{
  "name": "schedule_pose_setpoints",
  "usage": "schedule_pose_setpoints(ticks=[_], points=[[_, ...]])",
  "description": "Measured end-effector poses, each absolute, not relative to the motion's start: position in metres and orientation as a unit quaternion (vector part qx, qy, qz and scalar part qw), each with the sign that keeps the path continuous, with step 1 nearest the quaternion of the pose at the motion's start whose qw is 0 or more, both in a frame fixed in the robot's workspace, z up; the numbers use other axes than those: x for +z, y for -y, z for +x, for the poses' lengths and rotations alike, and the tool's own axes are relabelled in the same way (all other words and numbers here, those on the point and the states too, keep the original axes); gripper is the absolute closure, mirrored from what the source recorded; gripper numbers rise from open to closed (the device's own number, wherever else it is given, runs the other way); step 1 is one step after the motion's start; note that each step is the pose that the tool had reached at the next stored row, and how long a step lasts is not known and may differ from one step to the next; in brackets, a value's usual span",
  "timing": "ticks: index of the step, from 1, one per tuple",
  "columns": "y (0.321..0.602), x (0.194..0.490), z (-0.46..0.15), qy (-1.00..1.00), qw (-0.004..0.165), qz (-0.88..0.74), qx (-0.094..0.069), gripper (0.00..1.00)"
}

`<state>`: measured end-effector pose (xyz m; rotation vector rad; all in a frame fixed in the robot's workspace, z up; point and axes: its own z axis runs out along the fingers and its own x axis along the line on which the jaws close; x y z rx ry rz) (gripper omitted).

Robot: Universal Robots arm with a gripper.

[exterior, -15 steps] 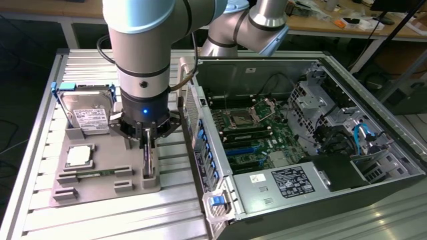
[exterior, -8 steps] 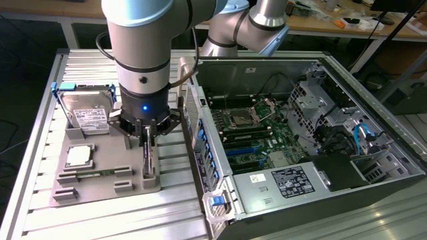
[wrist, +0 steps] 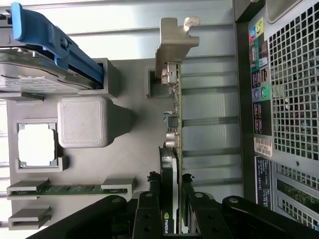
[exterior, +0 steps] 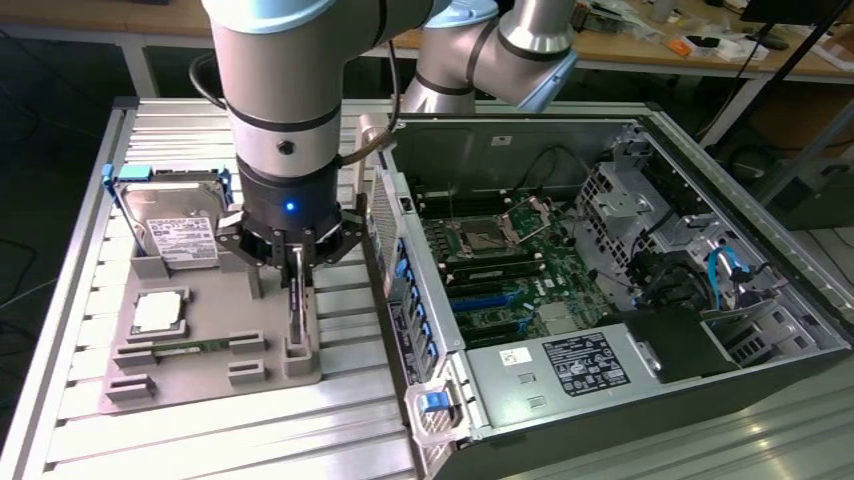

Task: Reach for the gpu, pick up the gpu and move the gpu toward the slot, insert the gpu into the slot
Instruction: 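Pick up the gpu and move the gpu toward the slot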

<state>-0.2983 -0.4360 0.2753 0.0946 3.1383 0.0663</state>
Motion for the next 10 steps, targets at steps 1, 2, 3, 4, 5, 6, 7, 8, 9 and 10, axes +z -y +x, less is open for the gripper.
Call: schedule_pose_setpoints(ticks=[1,2,3,4,5,6,7,8,9,10], points=[[0.436,0.2765,-0.2984,-0.999,0.001,0.03,0.021,0.73],[0.436,0.2778,-0.2983,-0.999,0.001,0.03,0.021,0.73],[0.436,0.2789,-0.2983,-0.999,0.001,0.03,0.021,0.73],[0.436,0.2802,-0.2984,-0.999,0.001,0.03,0.021,0.73],[0.436,0.2813,-0.2983,-0.999,0.001,0.03,0.021,0.73],[0.436,0.2824,-0.2984,-0.999,0.001,0.03,0.021,0.73],[0.436,0.2834,-0.2983,-0.999,0.001,0.03,0.021,0.73],[0.436,0.2843,-0.2983,-0.999,0.001,0.03,0.021,0.73],[0.436,0.2854,-0.2984,-0.999,0.001,0.03,0.021,0.73],[0.436,0.2865,-0.2983,-0.999,0.001,0.03,0.021,0.73]])
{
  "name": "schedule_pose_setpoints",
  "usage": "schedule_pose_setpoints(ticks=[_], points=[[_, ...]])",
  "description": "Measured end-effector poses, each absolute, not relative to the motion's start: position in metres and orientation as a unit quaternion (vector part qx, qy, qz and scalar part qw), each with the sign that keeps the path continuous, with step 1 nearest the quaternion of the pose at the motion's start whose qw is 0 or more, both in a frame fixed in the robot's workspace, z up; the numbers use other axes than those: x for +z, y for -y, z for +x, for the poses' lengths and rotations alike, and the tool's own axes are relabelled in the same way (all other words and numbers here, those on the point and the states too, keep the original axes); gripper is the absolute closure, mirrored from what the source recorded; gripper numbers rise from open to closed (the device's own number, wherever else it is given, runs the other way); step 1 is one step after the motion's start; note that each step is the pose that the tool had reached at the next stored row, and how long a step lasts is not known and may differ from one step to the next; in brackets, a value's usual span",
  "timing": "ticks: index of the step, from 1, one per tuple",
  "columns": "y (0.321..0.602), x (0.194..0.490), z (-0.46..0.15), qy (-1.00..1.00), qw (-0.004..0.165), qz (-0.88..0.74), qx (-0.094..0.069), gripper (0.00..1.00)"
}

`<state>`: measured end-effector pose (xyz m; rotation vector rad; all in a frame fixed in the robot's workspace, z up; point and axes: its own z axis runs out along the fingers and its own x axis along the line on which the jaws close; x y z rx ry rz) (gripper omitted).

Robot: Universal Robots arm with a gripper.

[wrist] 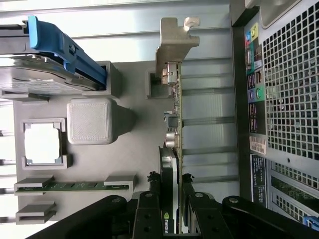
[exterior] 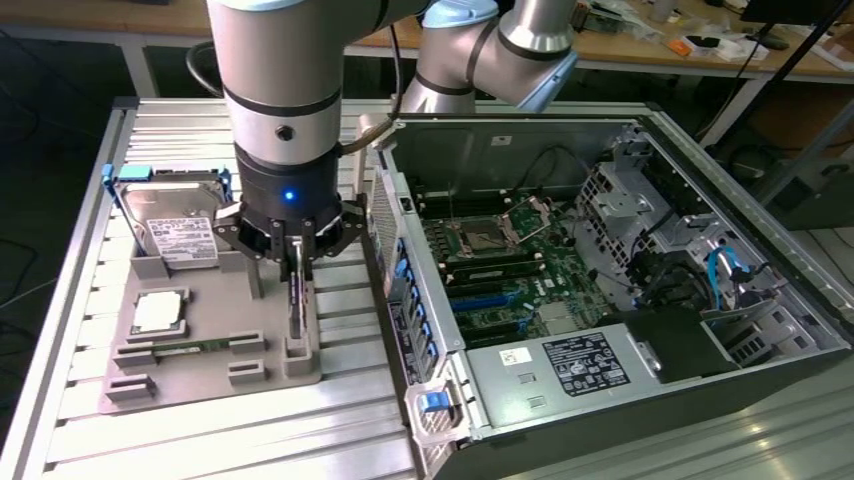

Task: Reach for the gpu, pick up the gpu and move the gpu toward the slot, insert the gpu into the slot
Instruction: 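Pick up the gpu and move the gpu toward the slot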

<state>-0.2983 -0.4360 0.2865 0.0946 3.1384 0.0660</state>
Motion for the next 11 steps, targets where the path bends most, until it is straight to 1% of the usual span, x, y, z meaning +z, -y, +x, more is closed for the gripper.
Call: schedule_pose_setpoints(ticks=[11], points=[[0.436,0.301,-0.298,-0.999,0.001,0.03,0.021,0.73]])
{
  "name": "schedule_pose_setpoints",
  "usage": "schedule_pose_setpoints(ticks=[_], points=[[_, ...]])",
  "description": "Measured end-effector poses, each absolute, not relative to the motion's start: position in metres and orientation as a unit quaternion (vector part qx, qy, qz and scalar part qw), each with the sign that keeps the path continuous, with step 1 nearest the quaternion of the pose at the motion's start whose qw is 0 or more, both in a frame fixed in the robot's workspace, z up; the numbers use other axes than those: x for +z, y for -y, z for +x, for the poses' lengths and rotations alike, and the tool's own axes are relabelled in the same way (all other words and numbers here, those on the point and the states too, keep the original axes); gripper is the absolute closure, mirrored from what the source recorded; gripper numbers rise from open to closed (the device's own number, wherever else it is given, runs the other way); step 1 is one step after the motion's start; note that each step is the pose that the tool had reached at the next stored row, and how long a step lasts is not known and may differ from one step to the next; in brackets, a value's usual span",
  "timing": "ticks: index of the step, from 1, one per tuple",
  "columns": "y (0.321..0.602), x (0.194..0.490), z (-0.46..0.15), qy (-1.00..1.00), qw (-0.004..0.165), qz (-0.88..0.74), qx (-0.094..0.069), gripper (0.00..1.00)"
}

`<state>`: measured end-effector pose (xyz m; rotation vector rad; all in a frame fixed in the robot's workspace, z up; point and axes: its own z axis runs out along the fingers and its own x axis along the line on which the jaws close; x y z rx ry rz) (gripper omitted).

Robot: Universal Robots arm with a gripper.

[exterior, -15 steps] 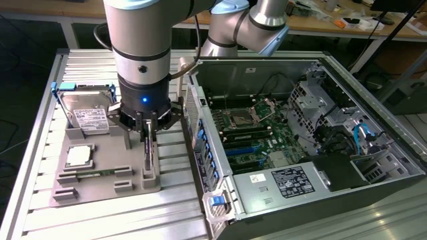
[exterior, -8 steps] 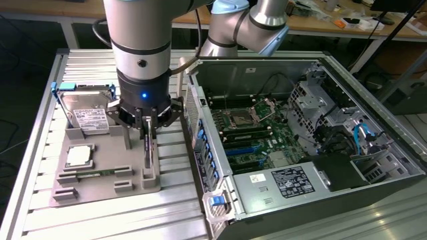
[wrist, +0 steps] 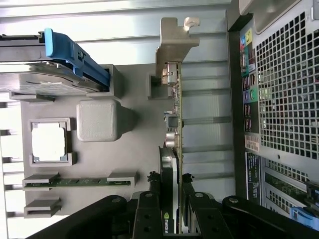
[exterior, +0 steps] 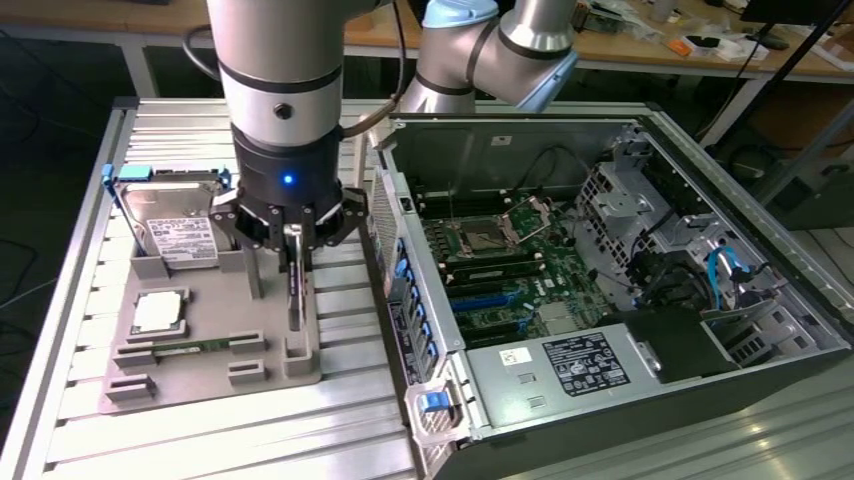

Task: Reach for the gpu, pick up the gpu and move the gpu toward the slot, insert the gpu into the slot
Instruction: 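Pick up the gpu and move the gpu toward the slot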

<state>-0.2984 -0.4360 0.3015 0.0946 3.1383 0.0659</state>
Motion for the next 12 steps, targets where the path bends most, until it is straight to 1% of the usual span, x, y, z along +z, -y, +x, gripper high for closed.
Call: schedule_pose_setpoints(ticks=[12], points=[[0.436,0.322,-0.298,-0.999,0.001,0.03,0.021,0.73]])
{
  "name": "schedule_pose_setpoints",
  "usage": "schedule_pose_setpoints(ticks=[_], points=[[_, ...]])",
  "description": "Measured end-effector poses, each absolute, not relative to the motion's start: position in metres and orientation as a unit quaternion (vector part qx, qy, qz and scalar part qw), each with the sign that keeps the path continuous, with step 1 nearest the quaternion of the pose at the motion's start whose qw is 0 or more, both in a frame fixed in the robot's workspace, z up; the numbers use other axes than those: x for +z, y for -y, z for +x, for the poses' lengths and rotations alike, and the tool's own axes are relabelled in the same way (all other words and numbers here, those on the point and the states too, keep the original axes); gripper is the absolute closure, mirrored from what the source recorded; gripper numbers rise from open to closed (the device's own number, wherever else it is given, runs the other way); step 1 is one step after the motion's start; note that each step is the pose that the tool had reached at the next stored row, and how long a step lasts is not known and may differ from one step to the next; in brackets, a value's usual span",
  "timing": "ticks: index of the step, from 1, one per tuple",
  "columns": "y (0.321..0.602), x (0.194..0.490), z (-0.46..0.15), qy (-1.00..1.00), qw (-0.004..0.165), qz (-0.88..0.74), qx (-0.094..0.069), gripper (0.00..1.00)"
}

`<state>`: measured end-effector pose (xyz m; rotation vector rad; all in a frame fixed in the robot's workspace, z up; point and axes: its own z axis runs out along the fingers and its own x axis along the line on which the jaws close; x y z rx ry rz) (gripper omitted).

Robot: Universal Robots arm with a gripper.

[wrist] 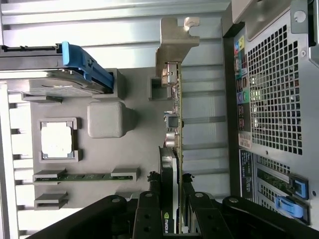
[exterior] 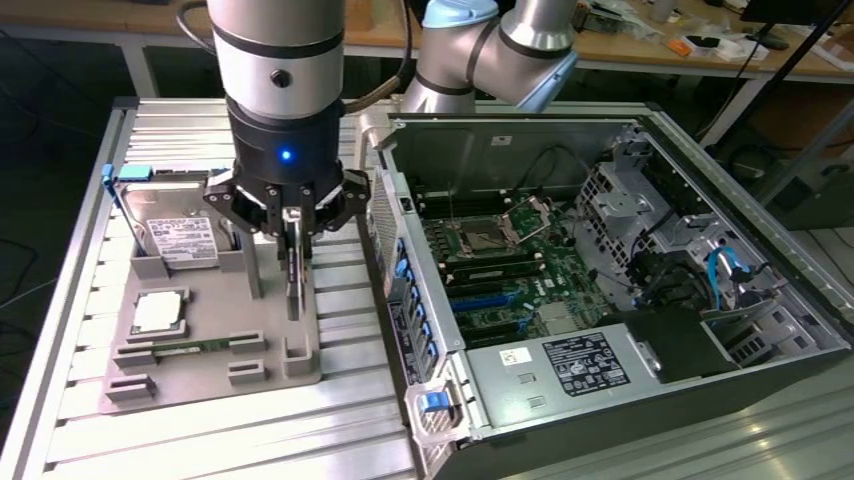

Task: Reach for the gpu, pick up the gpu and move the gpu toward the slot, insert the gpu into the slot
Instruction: 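Pick up the gpu and move the gpu toward the slot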

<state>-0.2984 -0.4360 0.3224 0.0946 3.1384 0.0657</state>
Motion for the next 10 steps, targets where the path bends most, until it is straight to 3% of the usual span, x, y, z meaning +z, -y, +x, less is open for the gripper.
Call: schedule_pose_setpoints(ticks=[10], points=[[0.436,0.342,-0.298,-0.999,0.001,0.03,0.02,0.73]])
